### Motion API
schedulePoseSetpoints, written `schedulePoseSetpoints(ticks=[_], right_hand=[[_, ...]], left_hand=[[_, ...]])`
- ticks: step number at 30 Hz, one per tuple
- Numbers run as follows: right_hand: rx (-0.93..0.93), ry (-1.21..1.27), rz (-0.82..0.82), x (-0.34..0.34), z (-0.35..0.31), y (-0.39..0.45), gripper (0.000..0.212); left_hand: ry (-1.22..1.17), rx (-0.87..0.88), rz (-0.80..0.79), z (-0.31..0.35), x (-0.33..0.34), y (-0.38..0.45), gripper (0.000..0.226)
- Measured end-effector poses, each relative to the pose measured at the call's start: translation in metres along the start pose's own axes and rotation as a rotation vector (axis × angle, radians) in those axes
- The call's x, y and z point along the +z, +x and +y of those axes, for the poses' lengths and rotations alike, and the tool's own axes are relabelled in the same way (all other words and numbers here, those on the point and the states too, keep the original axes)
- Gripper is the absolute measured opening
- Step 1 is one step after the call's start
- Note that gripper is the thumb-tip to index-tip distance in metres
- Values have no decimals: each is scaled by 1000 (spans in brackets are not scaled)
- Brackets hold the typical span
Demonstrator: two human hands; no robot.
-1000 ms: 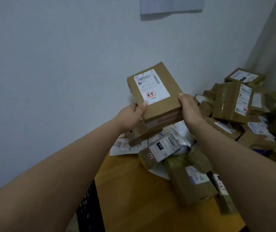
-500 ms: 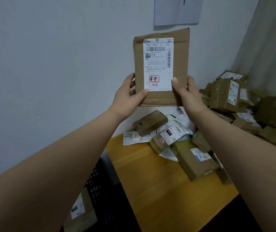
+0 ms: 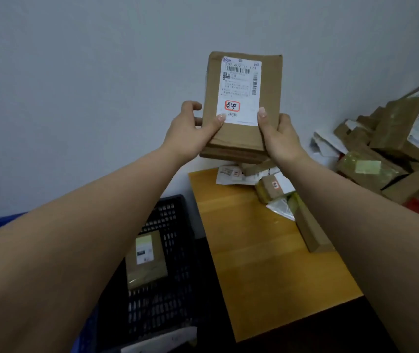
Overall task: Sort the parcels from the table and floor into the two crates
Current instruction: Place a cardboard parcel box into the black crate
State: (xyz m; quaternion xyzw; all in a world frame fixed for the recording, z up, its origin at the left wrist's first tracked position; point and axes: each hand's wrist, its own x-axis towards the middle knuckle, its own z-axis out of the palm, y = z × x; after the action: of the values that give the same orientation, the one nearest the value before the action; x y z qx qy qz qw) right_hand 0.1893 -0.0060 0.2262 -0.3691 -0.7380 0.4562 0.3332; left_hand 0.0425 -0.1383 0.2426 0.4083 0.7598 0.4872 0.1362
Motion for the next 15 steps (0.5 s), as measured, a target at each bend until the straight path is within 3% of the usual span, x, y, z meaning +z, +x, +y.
schedulePoseSetpoints(ticks=[8,15], right_hand=[[86,63,-320,62,-3,-21,79],[318,-31,-591,157,19,-33,70]], left_hand=[[65,-175,58,-47,-46,-33,58],[114,-448,-65,-133,-84,-50,59]])
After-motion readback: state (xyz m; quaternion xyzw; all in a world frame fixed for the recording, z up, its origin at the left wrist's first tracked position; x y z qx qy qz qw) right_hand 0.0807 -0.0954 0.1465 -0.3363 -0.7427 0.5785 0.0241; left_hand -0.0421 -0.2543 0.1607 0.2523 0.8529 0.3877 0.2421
